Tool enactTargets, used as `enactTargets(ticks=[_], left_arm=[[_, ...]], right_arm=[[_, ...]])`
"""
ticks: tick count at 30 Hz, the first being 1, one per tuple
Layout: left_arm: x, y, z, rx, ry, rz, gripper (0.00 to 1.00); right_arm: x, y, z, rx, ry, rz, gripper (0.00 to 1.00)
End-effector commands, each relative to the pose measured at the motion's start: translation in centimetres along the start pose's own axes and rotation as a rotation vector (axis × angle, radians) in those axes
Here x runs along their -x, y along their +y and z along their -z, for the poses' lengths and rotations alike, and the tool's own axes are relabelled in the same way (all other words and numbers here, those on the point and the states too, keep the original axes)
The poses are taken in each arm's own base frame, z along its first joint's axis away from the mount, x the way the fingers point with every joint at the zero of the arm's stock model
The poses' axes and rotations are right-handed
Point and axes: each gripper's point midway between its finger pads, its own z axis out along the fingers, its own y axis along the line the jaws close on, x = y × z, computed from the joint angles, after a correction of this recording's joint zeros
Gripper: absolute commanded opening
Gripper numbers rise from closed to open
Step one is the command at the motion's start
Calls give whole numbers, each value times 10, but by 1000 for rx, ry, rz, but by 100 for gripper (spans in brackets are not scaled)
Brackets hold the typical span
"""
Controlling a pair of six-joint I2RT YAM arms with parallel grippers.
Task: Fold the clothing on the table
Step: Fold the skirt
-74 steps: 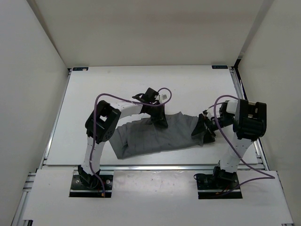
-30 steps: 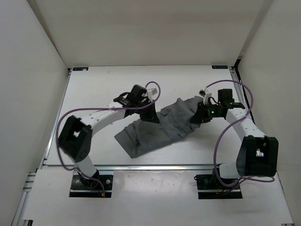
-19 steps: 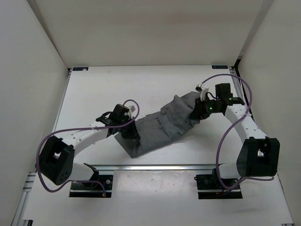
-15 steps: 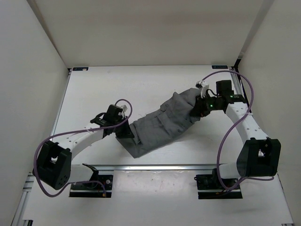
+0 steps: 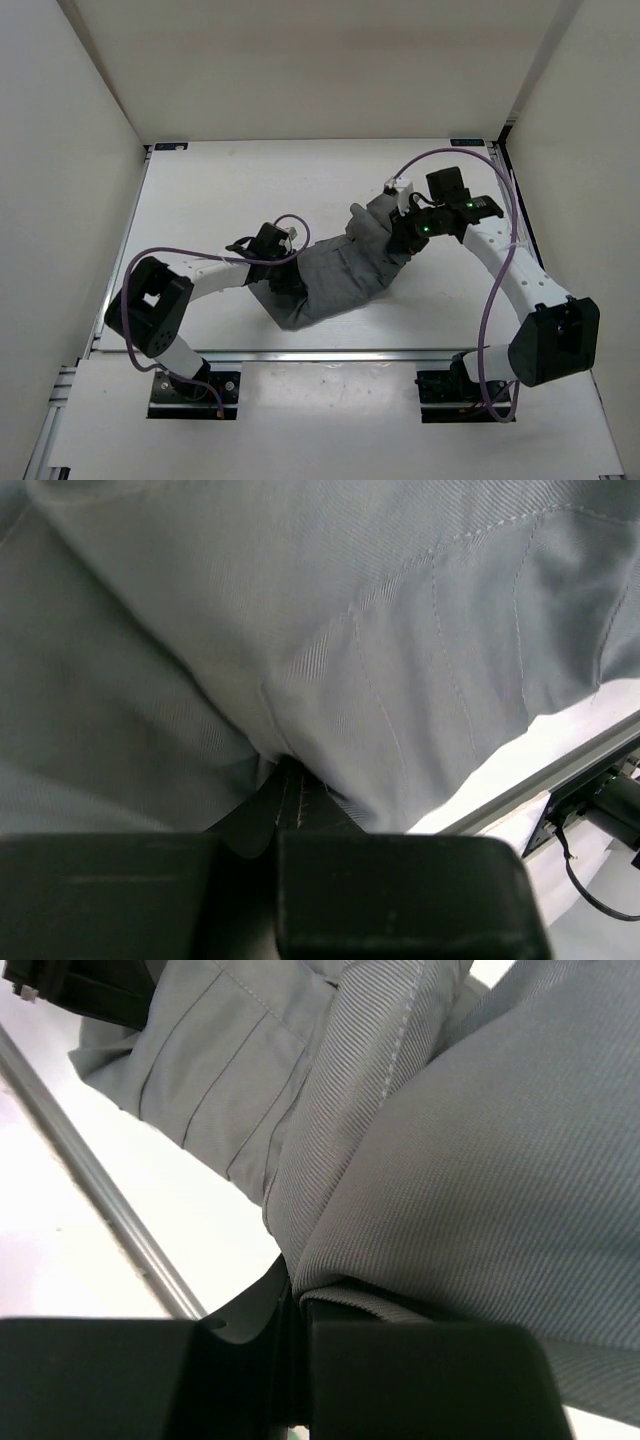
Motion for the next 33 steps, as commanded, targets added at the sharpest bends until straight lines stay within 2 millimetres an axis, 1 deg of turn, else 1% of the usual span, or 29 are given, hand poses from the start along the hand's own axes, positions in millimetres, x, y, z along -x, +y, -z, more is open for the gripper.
enactTargets(ticks=[1, 2, 4, 7, 9, 11, 12, 14, 15, 16, 17, 18, 19, 20, 21, 22, 23, 24, 25, 26, 27, 28, 29, 30, 31, 32, 33], left_arm=[[16, -21, 1, -77, -34, -31, 0], [19, -19, 0, -74, -43, -26, 0], [15, -18, -2, -71, -28, -30, 0], [12, -19, -5, -83, -15, -32, 0], [10, -16, -6, -74, -16, -32, 0], [15, -20, -4, -88, -31, -44, 0], [16, -18, -4, -86, -30, -38, 0], [14, -20, -5, -90, -27, -34, 0], [14, -17, -6, -85, -28, -35, 0], [13, -23, -6, -97, -25, -39, 0], [9, -21, -7, -90, -20, -32, 0], [12, -24, -7, -98, -30, -32, 0], [12, -28, -7, -112, -33, -35, 0], [10, -26, -8, -104, -32, -28, 0], [9, -26, -8, -107, -33, -27, 0], [9, -26, -8, -108, -34, -23, 0], [11, -25, -6, -107, -31, -20, 0], [16, -24, -3, -97, -43, -10, 0], [16, -16, 2, -59, -41, 0, 0], [25, -15, 13, -27, -73, 0, 0], [36, -14, 20, -11, -107, -8, 0], [39, -14, 32, 13, -136, -19, 0], [48, -12, 43, 41, -169, -10, 0], [49, -9, 52, 59, -171, -2, 0], [56, -8, 60, 75, -190, 22, 0], [49, -4, 65, 94, -170, 34, 0], [47, 0, 73, 117, -171, 46, 0]], right_arm=[[27, 3, 6, -62, -23, 144, 0], [30, 1, 5, -81, -15, 161, 0], [36, 14, -1, -69, -9, 211, 0], [43, 28, -6, -52, -11, 238, 0], [42, 32, -10, -51, -2, 235, 0], [44, 38, -14, -54, -1, 245, 0], [44, 38, -14, -60, -5, 240, 0], [46, 47, -20, -37, -4, 251, 0], [48, 50, -19, -36, -12, 261, 0], [49, 58, -23, -20, -10, 278, 0], [48, 62, -28, -19, 6, 305, 0], [48, 68, -32, -13, 12, 327, 0], [50, 80, -38, 3, 12, 363, 0], [47, 85, -46, -4, 35, 395, 0], [45, 83, -51, -28, 58, 411, 0], [40, 92, -59, -32, 81, 448, 0], [36, 95, -67, -37, 105, 465, 0], [34, 92, -73, -61, 120, 463, 0], [32, 92, -78, -81, 136, 485, 0], [35, 92, -82, -87, 128, 491, 0], [34, 91, -86, -93, 139, 489, 0], [37, 88, -88, -111, 133, 490, 0], [39, 85, -88, -130, 132, 497, 0], [36, 83, -92, -137, 148, 496, 0], [35, 82, -96, -140, 154, 496, 0], [42, 76, -95, -183, 144, 512, 0], [40, 75, -100, -186, 155, 513, 0]])
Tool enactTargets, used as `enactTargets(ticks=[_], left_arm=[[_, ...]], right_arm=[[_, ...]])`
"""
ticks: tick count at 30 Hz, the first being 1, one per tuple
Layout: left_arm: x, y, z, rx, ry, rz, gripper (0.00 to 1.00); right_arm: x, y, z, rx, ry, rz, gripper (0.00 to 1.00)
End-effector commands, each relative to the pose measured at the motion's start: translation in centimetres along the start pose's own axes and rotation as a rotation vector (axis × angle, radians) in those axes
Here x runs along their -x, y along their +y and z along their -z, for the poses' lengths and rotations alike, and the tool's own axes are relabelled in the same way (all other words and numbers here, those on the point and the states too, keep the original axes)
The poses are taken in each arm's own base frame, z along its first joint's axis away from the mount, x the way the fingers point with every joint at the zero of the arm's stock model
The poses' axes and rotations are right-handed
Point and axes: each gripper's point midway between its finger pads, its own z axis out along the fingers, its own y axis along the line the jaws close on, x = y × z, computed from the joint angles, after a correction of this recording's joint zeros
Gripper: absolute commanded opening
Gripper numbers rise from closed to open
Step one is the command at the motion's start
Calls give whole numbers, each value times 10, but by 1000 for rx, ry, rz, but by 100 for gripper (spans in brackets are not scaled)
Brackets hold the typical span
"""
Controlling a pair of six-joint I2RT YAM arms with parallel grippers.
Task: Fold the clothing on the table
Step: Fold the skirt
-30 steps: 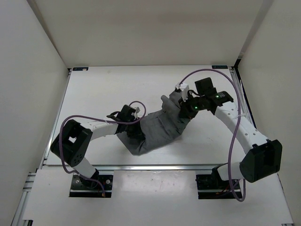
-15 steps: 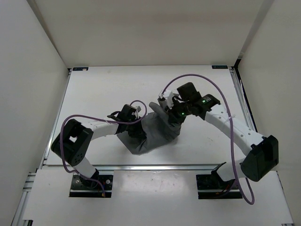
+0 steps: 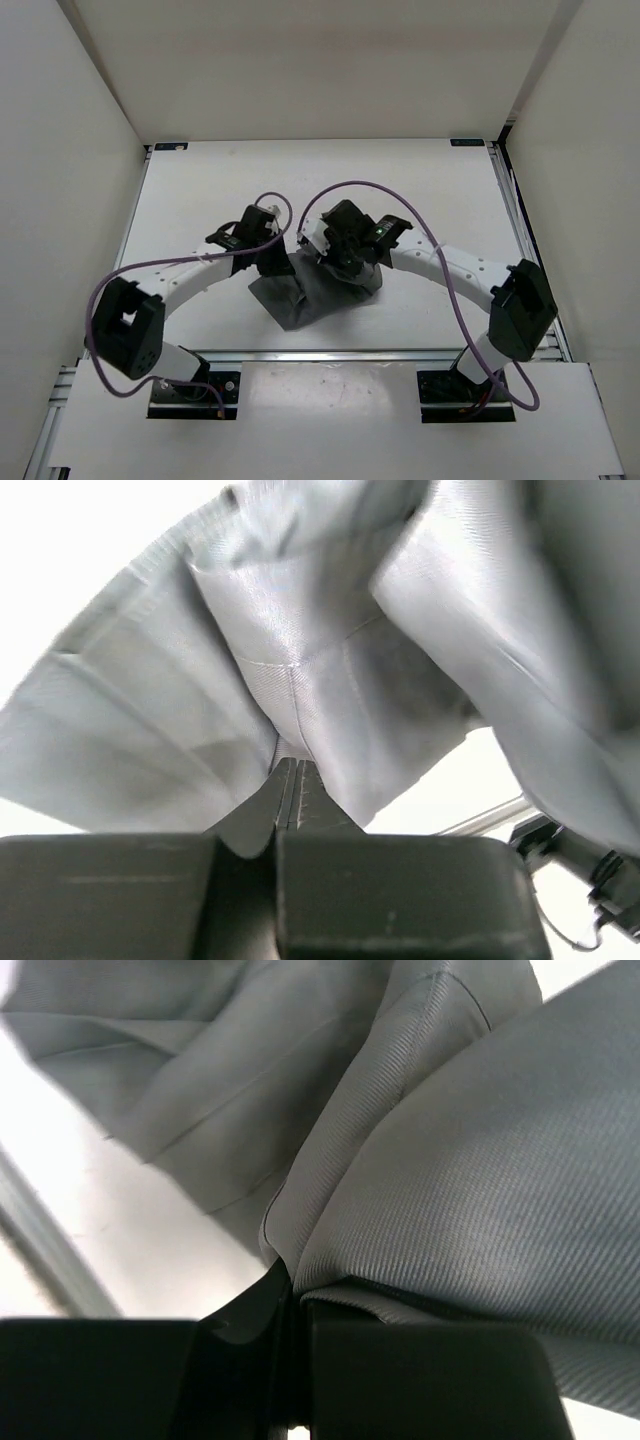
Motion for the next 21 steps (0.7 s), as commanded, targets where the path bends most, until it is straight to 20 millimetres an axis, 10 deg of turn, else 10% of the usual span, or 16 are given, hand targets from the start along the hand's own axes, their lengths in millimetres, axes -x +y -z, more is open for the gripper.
enactTargets(ticks=[1, 10, 12, 15, 21], left_arm=[[15, 6, 38, 76, -72, 20, 0], [-2, 97, 87, 147, -178, 262, 0], [-3, 105, 92, 153, -179, 270, 0], [-2, 109, 95, 143, -191, 273, 0], [-16, 109, 88, 129, -172, 277, 0]], right_arm=[[27, -24, -1, -121, -47, 33, 0], [59, 28, -4, -73, -88, 211, 0], [60, 52, -4, 21, -96, 248, 0], [58, 87, -7, 176, -104, 275, 28], [94, 94, -3, 165, -182, 295, 16]])
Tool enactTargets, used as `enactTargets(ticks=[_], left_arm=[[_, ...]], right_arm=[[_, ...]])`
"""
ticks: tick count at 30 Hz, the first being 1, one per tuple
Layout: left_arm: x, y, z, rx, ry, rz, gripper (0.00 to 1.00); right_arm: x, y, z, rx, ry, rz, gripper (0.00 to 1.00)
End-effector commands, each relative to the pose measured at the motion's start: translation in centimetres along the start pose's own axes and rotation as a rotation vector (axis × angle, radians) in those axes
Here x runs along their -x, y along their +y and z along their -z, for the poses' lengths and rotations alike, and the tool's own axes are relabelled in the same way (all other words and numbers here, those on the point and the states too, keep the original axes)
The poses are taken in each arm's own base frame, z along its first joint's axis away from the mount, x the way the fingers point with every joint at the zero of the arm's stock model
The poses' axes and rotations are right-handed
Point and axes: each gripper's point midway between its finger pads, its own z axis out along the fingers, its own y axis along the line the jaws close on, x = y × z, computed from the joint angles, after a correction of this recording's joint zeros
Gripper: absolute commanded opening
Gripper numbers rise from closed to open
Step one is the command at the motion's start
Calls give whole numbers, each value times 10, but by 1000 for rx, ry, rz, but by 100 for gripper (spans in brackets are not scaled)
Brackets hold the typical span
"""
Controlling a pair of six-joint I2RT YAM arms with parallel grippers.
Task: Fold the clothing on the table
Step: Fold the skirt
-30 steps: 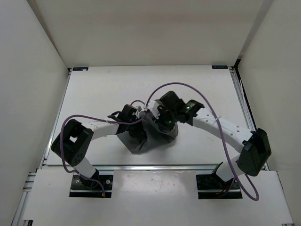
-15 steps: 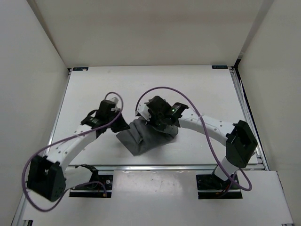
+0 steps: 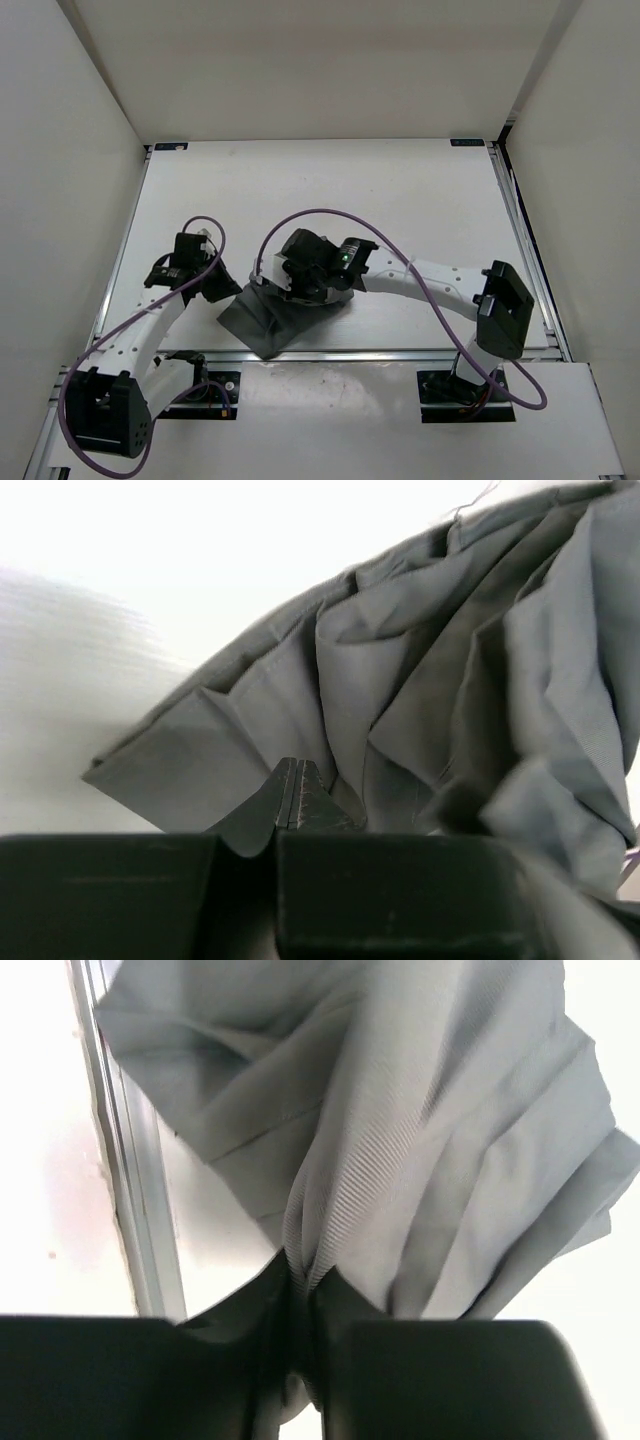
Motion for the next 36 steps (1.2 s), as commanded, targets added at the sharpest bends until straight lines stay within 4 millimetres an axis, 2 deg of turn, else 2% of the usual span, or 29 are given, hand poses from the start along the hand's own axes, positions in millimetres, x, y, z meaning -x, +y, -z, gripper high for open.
enactTargets(ticks=[1, 4, 6, 9, 12, 15, 18, 19, 21, 24, 26, 28, 31, 32, 33, 34, 35, 36], left_arm=[[-12, 1, 1, -33, 12, -14, 0], [-16, 12, 0, -25, 6, 21, 0], [-13, 14, 3, -24, -8, 18, 0], [-11, 17, 6, -25, -18, 20, 0], [-12, 18, 5, -29, -20, 27, 0], [-19, 13, 2, -67, -3, 31, 0], [-28, -15, 0, -181, 15, -18, 0], [-26, -23, 1, -206, 1, -27, 0], [-39, -36, 0, -237, 25, -69, 0], [-56, -50, -4, -309, 74, -61, 0], [-51, -76, 0, -421, 23, -63, 0], [-51, -93, 2, -461, 14, -63, 0], [-59, -119, -5, -481, 70, -99, 0], [-63, -121, -14, -459, 90, -117, 0], [-65, -133, -19, -459, 101, -142, 0], [-65, -148, -16, -483, 103, -167, 0], [-68, -152, -24, -478, 119, -166, 0], [-68, -160, -31, -471, 127, -169, 0]], right_arm=[[46, -8, 11, -7, -121, 33, 11], [67, 1, 19, 55, -173, 40, 7], [74, 23, 22, 144, -195, 86, 6], [77, 44, 27, 229, -213, 104, 0], [74, 44, 23, 224, -197, 102, 0], [73, 28, 24, 133, -186, 87, 0], [60, 7, 20, 6, -146, 47, 0], [54, -9, 22, -64, -145, 10, 0], [37, -38, 28, -143, -131, -79, 0], [17, -71, 46, -195, -152, -250, 0], [8, -85, 58, -207, -173, -325, 0], [0, -93, 67, -238, -182, -361, 0], [-15, -104, 78, -283, -191, -422, 0], [-18, -107, 82, -295, -200, -445, 0], [-30, -111, 81, -308, -184, -476, 0], [-35, -119, 88, -330, -196, -513, 0], [-37, -120, 94, -336, -205, -539, 0], [-51, -126, 95, -351, -191, -581, 0]])
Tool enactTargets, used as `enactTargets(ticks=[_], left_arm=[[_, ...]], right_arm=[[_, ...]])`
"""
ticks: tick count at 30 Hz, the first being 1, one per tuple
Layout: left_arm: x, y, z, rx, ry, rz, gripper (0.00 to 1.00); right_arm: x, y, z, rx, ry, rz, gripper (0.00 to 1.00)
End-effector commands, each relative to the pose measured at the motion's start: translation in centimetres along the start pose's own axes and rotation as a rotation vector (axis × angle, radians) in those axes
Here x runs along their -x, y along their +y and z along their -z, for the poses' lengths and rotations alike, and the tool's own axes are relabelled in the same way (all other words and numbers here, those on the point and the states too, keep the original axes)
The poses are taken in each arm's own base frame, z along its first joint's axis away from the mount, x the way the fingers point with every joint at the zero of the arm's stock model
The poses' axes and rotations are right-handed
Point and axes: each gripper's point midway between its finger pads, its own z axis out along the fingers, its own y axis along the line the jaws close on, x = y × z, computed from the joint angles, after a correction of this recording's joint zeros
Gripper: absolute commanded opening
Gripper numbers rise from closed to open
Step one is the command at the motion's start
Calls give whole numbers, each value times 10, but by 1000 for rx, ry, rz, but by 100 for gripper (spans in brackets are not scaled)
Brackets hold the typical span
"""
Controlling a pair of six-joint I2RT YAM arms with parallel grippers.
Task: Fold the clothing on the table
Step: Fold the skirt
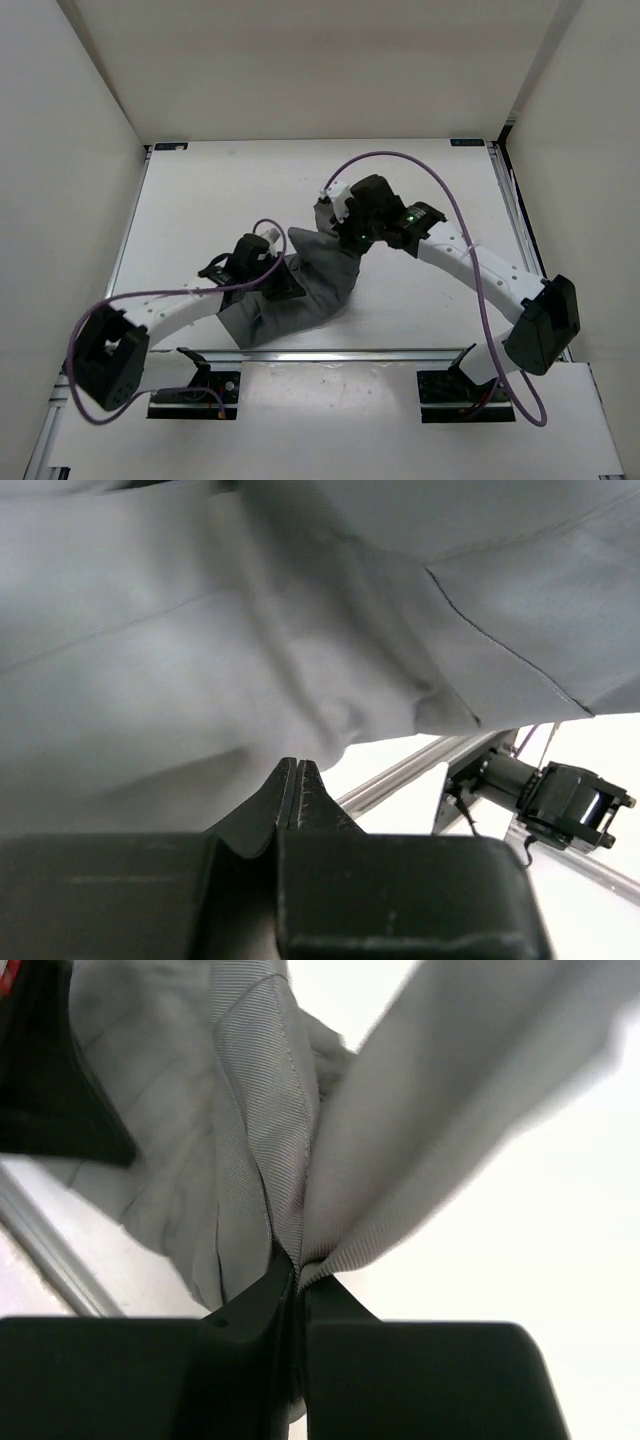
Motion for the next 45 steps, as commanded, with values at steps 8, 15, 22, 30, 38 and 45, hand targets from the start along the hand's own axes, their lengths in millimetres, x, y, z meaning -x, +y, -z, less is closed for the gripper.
enactTargets(ticks=[8, 15, 22, 30, 38, 45], left_arm=[[48, -62, -60, -29, -52, -66, 0], [28, -73, -115, 17, 52, -90, 0], [25, -110, -173, 8, 128, -121, 0], [49, -168, -223, -89, 128, -109, 0], [65, -163, -210, -130, 80, -53, 0], [61, -170, -207, -196, 57, -2, 0]], right_arm=[[-23, -66, 46, -112, -91, -296, 1], [-34, -94, 72, -145, -154, -419, 0], [-34, -116, 87, -181, -192, -456, 0], [-35, -114, 95, -190, -202, -430, 0], [-1, -88, 94, -51, -263, -348, 0], [14, -73, 84, -14, -259, -292, 0]])
